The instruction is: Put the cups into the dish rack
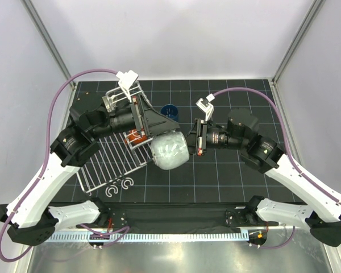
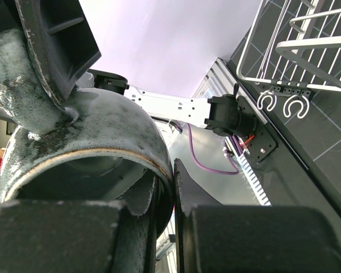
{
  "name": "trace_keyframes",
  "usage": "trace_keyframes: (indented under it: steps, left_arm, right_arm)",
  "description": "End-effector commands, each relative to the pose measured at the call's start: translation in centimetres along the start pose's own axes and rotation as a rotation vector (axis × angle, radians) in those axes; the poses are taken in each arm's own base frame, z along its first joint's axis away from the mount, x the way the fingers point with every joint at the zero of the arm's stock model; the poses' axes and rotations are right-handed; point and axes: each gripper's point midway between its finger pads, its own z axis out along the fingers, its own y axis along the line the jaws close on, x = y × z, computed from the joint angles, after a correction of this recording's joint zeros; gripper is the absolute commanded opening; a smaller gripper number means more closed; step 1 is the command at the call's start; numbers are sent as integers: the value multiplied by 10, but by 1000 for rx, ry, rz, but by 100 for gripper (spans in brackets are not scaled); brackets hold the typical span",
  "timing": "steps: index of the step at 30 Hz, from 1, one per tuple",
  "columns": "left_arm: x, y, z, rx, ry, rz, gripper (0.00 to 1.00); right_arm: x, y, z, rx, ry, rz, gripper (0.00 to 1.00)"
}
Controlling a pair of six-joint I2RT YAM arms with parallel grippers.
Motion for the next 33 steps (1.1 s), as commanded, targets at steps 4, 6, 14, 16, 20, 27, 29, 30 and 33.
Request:
trace_keyframes:
  steps: [4, 6, 14, 16, 20, 27, 29, 30, 33]
  left_arm:
    - [-8, -16, -8, 24, -44, 60, 46]
    - [-7, -14, -7, 9, -46, 62, 36]
    - [-5, -8, -7, -18, -46, 74, 24]
    - [-5, -8, -6, -18, -46, 77, 15]
    - [-5, -7, -8, -28, -56, 78, 0]
    - [-8, 5, -14, -106, -85, 56, 0]
    - [-7, 7, -15, -115, -85, 48, 0]
    - [-6, 9, -16, -127, -85, 43, 0]
    - [-9, 10, -20, -147, -102, 45, 0]
  right_arm:
    - [-29, 55, -10, -153, -116, -85, 4]
    - [-30, 53, -10, -149, -121, -84, 4]
    - [-32, 56, -7, -161, -130, -78, 4]
    - [-31, 55, -6, -161, -128, -76, 4]
    - [-30, 56, -6, -163, -126, -76, 4]
    - [-23, 43, -8, -112, -112, -74, 22]
    - [-22, 38, -9, -85, -112, -77, 36]
    - [-22, 38, -11, -81, -115, -82, 41]
    - [-22, 31, -16, -33, -130, -91, 52]
